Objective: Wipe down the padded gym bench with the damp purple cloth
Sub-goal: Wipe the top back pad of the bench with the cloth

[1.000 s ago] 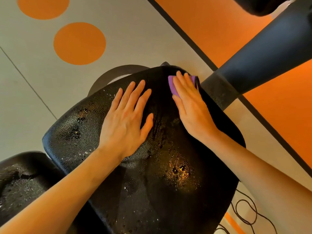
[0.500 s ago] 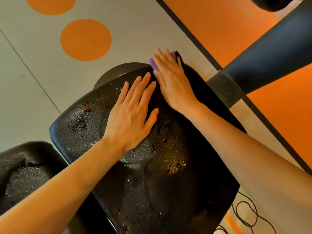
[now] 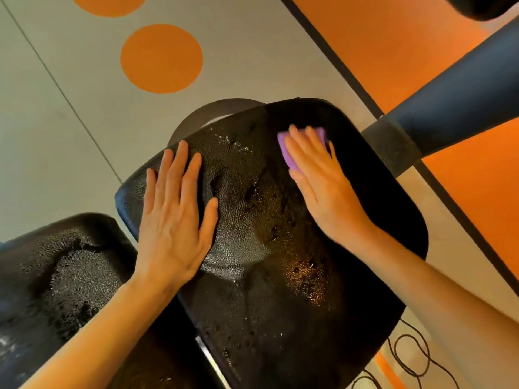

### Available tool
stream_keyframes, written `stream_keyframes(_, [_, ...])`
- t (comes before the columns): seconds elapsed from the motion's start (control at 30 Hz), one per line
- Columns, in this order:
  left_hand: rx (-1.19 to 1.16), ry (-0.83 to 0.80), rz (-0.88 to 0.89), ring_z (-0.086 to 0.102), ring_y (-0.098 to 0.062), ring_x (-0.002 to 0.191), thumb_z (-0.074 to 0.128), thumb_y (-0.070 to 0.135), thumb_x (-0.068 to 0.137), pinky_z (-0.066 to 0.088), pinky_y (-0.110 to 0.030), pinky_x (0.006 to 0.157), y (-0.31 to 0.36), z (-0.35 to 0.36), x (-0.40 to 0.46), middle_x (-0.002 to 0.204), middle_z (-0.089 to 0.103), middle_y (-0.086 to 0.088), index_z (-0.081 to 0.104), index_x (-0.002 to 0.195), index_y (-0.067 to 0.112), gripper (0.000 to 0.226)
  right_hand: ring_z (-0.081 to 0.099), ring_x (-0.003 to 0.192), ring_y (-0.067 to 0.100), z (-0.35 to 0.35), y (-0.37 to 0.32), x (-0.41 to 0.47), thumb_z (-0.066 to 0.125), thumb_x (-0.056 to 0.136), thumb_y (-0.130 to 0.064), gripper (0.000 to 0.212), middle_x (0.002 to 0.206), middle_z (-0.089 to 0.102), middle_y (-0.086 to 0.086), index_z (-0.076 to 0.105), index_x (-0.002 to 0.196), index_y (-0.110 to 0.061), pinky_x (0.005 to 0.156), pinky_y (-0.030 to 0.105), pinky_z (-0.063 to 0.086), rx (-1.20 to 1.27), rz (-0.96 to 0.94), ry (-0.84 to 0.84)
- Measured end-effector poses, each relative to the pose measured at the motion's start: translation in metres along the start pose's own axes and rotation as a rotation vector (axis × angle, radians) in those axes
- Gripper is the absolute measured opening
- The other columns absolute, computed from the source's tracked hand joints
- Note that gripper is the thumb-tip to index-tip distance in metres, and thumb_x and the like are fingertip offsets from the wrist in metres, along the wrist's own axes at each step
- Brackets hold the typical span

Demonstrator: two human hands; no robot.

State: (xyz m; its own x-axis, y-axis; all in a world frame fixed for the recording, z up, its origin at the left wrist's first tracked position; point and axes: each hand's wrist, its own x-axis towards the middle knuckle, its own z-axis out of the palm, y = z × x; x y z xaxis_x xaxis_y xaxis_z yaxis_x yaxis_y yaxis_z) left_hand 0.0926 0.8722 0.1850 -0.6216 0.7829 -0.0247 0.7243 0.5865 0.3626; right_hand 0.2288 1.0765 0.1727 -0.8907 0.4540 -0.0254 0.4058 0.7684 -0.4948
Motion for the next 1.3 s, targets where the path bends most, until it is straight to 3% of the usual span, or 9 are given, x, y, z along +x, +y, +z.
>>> stream_keyframes(0.07, [0.016,0.014,-0.001,0.004,-0.024,0.154,0.035,0.041,0.101,0.001,-0.044,0.126,0.0,0.001,0.0,0.165,0.012,-0.009,0.021,0.156,0.01,0.064,0.008,0.15,0.019,-0.001,0.002,-0.009,0.032,0.103,-0.023,0.05,0.16,0.019,0.002,0.02,0.151,-0.015,0.123,0.04,0.007,0.003,0.004,-0.009])
stream_keyframes(0.23, [0.056,0.037,0.007,0.005,-0.025,0.154,0.034,0.041,0.102,0.0,-0.043,0.126,0.0,0.004,0.0,0.165,0.012,-0.01,0.021,0.155,0.009,0.064,0.007,0.15,0.02,0.005,-0.016,0.098,0.027,0.106,-0.026,0.047,0.161,0.017,0.005,0.023,0.151,-0.013,0.124,0.042,0.005,-0.016,0.077,0.005])
stream_keyframes(0.43, [0.052,0.051,-0.004,0.004,-0.024,0.154,0.036,0.04,0.101,-0.003,-0.04,0.126,0.001,0.003,0.0,0.166,0.011,-0.008,0.021,0.155,0.01,0.063,0.014,0.15,0.021,0.005,-0.007,-0.023,0.037,0.102,-0.018,0.05,0.159,0.023,0.005,0.025,0.15,-0.01,0.121,0.048,0.018,0.038,-0.062,-0.04])
stream_keyframes(0.63, [0.063,0.066,0.001,0.005,-0.024,0.154,0.036,0.04,0.102,-0.001,-0.042,0.126,0.002,0.006,0.002,0.166,0.012,-0.008,0.021,0.156,0.01,0.063,0.011,0.15,0.022,0.015,-0.03,0.098,0.03,0.105,-0.023,0.047,0.16,0.021,0.007,0.025,0.15,-0.011,0.123,0.045,0.01,-0.007,0.0,0.006])
stream_keyframes(0.8, [0.053,0.078,-0.003,0.006,-0.024,0.154,0.037,0.039,0.101,0.0,-0.042,0.126,0.002,0.006,0.001,0.165,0.014,-0.008,0.023,0.155,0.01,0.063,0.013,0.15,0.02,0.008,-0.019,-0.024,0.039,0.102,-0.02,0.052,0.159,0.022,0.005,0.023,0.15,-0.01,0.122,0.046,0.019,0.001,-0.115,-0.057])
stream_keyframes(1.0, [0.058,0.079,-0.007,0.005,-0.023,0.154,0.037,0.039,0.101,0.0,-0.042,0.126,0.002,0.007,0.001,0.165,0.013,-0.007,0.022,0.155,0.011,0.063,0.012,0.15,0.022,0.02,-0.043,0.1,0.029,0.105,-0.024,0.046,0.159,0.023,0.006,0.028,0.15,-0.012,0.123,0.044,0.008,-0.03,-0.046,0.003])
stream_keyframes(1.2, [0.046,0.09,-0.009,0.005,-0.023,0.154,0.038,0.039,0.101,0.001,-0.043,0.126,0.002,0.007,0.0,0.165,0.014,-0.007,0.022,0.155,0.011,0.063,0.012,0.15,0.02,0.011,-0.024,-0.023,0.04,0.101,-0.018,0.053,0.159,0.022,0.004,0.022,0.15,-0.011,0.121,0.047,0.021,0.007,-0.173,-0.09])
stream_keyframes(1.3, [0.043,0.088,-0.003,0.005,-0.023,0.155,0.037,0.039,0.102,0.0,-0.042,0.126,0.002,0.007,0.0,0.166,0.013,-0.006,0.022,0.156,0.011,0.063,0.013,0.149,0.022,0.021,-0.039,0.044,0.036,0.103,-0.018,0.049,0.159,0.023,0.007,0.025,0.15,-0.01,0.123,0.045,0.015,-0.005,-0.141,-0.03])
